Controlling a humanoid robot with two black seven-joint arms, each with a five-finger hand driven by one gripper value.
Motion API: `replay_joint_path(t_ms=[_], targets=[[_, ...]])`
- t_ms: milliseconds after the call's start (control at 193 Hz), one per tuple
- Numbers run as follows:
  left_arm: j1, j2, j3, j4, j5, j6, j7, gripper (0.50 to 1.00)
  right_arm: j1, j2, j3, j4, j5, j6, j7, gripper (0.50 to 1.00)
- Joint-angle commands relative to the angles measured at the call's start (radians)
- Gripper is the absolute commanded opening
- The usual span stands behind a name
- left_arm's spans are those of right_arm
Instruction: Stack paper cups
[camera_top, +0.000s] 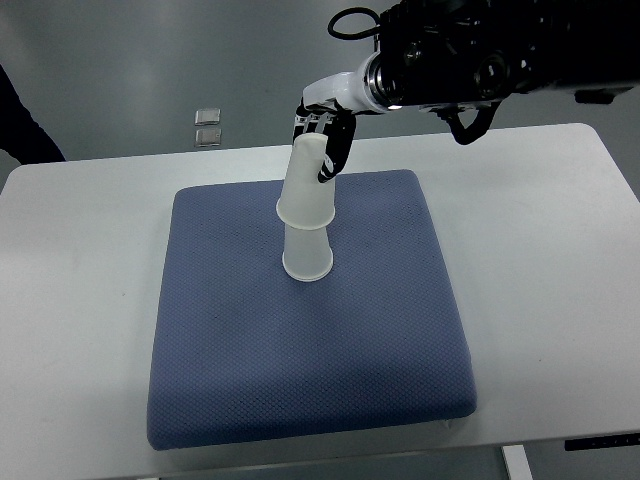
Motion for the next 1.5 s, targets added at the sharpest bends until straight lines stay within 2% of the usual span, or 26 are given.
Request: replay_joint_path(t_ms=[0,820,1495], targets=[[0.000,0.000,0.000,0.000,0.000,0.000,0.000,1.000,-0.006,0.000,0.000,0.000,0.000,-0.001,0.000,0.785],[0.000,0.000,0.000,0.000,0.000,0.000,0.000,1.000,-0.079,0.000,0.015,0.000,0.000,-0.075,0.003,0.791],[0.000,0.000,0.000,0.000,0.000,0.000,0.000,1.000,-0.209,0.000,0.054,-0.014,-0.002,-0.153,0.012,0.805]])
